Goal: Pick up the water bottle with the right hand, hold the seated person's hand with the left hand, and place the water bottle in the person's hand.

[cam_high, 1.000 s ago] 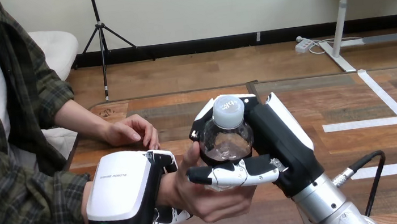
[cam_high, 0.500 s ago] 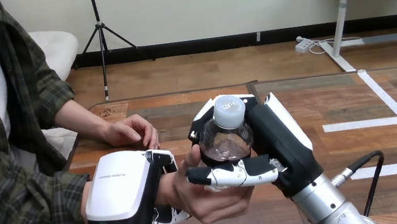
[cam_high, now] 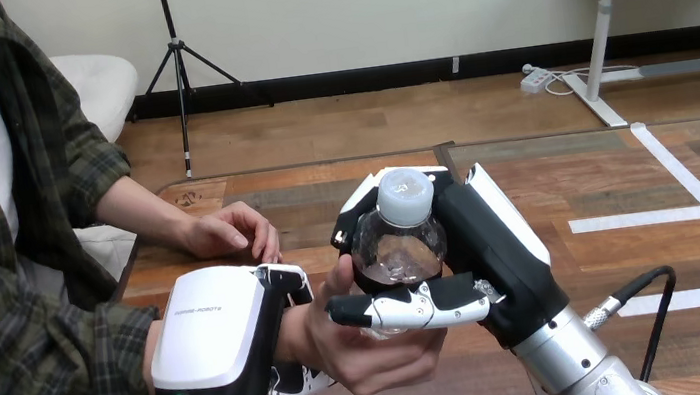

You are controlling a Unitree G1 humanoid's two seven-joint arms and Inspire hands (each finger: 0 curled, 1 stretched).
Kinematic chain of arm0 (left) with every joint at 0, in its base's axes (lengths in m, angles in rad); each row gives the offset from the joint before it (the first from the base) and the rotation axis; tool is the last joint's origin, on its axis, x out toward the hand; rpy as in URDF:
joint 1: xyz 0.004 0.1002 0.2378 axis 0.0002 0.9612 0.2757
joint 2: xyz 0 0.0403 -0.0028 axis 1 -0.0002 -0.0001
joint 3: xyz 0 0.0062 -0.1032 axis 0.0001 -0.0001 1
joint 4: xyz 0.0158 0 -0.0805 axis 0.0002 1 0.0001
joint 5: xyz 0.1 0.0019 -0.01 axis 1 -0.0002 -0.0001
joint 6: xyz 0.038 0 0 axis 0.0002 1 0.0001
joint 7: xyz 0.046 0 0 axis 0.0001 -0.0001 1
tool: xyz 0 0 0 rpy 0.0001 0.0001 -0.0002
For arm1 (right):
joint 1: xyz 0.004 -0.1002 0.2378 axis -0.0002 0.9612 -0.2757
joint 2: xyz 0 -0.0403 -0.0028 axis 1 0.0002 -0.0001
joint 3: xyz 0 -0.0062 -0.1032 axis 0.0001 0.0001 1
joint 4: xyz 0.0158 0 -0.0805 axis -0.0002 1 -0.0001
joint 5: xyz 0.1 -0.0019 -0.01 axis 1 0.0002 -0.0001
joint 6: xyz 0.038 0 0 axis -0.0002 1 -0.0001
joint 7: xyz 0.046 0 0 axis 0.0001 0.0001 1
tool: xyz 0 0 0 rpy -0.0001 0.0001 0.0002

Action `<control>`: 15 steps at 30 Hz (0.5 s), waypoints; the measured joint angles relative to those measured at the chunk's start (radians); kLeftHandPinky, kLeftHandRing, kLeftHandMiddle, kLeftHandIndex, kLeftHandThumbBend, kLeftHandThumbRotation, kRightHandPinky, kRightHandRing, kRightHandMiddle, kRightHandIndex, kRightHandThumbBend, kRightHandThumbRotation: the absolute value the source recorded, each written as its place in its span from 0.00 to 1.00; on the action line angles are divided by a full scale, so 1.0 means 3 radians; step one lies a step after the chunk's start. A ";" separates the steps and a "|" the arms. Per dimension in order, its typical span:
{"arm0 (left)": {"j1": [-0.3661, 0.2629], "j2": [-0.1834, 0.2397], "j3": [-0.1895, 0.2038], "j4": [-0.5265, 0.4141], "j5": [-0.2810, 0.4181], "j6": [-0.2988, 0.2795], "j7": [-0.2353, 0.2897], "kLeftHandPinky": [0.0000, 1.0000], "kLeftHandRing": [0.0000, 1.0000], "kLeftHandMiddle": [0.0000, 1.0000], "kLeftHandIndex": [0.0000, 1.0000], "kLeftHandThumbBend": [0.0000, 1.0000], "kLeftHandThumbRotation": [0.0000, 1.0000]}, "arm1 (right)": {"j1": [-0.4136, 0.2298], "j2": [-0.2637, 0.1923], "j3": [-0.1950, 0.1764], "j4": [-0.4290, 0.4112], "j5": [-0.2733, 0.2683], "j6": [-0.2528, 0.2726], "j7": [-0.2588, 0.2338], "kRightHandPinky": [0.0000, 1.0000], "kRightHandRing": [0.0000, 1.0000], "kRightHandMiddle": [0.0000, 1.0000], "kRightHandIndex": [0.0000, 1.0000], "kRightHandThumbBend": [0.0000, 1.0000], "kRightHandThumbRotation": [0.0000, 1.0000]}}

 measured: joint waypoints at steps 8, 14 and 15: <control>0.0000 0.0002 0.0000 0.0000 0.0002 -0.0005 0.0010 0.19 0.22 0.26 0.26 0.87 0.00 | 0.0000 0.0002 0.0000 0.0000 0.0002 0.0000 0.0001 0.31 0.35 0.41 0.47 0.71 0.00; 0.0000 0.0003 0.0000 0.0000 0.0002 -0.0005 0.0012 0.19 0.22 0.26 0.26 0.87 0.00 | 0.0000 -0.0002 -0.0001 -0.0004 -0.0004 0.0005 0.0001 0.37 0.44 0.51 0.55 0.73 0.00; 0.0000 0.0004 0.0000 0.0000 0.0002 -0.0005 0.0012 0.19 0.22 0.26 0.26 0.87 0.00 | 0.0000 -0.0007 -0.0001 -0.0010 -0.0009 0.0014 0.0002 0.39 0.46 0.54 0.58 0.73 0.00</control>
